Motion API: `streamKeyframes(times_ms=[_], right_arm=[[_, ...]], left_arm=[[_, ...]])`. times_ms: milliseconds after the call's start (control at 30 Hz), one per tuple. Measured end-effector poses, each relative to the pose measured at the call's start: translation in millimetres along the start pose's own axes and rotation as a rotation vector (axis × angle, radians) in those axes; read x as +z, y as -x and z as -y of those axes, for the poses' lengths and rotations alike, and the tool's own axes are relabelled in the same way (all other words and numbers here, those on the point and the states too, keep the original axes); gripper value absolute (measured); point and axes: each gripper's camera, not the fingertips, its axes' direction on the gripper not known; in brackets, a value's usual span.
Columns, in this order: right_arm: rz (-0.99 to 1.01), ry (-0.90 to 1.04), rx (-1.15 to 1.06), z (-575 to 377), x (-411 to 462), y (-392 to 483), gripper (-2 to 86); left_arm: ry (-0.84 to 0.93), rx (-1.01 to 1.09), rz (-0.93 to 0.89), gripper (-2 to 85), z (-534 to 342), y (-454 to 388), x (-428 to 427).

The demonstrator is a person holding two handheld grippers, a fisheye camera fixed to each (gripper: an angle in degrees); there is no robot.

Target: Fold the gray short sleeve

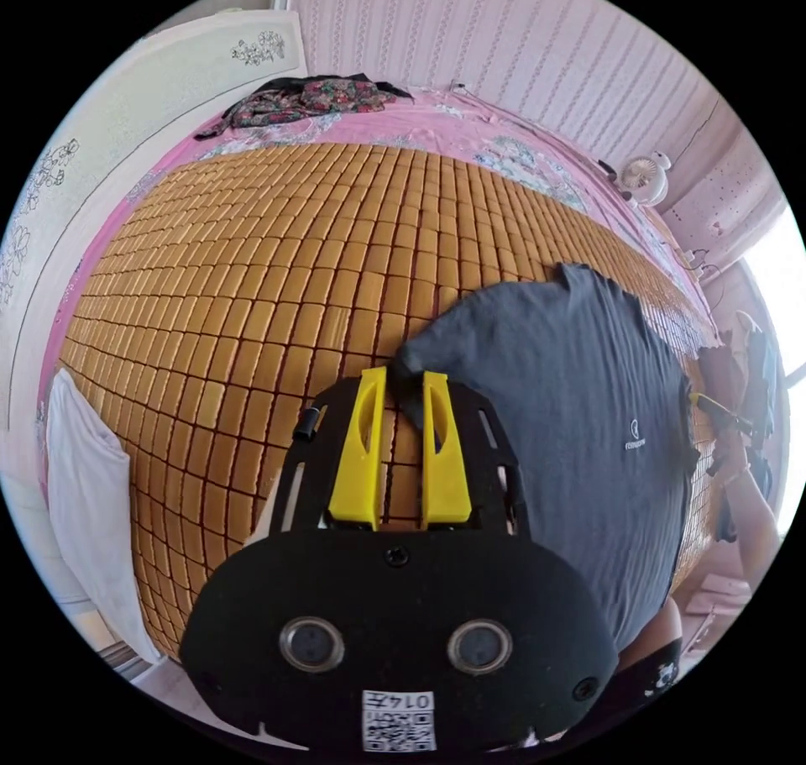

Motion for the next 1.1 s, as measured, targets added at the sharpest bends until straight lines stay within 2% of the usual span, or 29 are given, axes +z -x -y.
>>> streamKeyframes(times_ms=[100,200,333,467,533,600,700,967,1100], right_arm=[[-0.022,0.035,-0.005,20,-3,13,0.7],[-0.116,0.004,0.028,37,-16,18,0.4],[-0.143,0.045,0.044,56,-8,26,1.0],[-0.108,0.070,0.102,78,-17,39,3.9],[-0.196,0.063,0.103,84,-30,52,4.3],[-0.458,-0.009,-0.030,84,-52,94,4.6],[-0.611,-0.052,-0.223,79,-67,150,5.7],[-0.355,0.163,-0.540,91,-57,289,6.0],[-0.166,0.268,-0.613,130,-37,340,6.1]], left_arm=[[0.054,-0.020,-0.032,0.1,6,15,6],[0.049,-0.003,0.054,-0.6,7,26,9],[0.046,-0.006,0.063,-0.1,5,39,18],[0.045,-0.130,-0.054,3.0,0,68,21],[-0.010,-0.131,-0.072,3.0,-7,74,9],[-0.084,-0.074,-0.074,3.2,-26,73,-12],[-0.091,-0.016,-0.141,3.6,-63,64,-29],[-0.062,0.059,-0.103,3.9,-150,33,-38],[-0.049,-0.064,-0.189,3.8,-158,39,-26]])
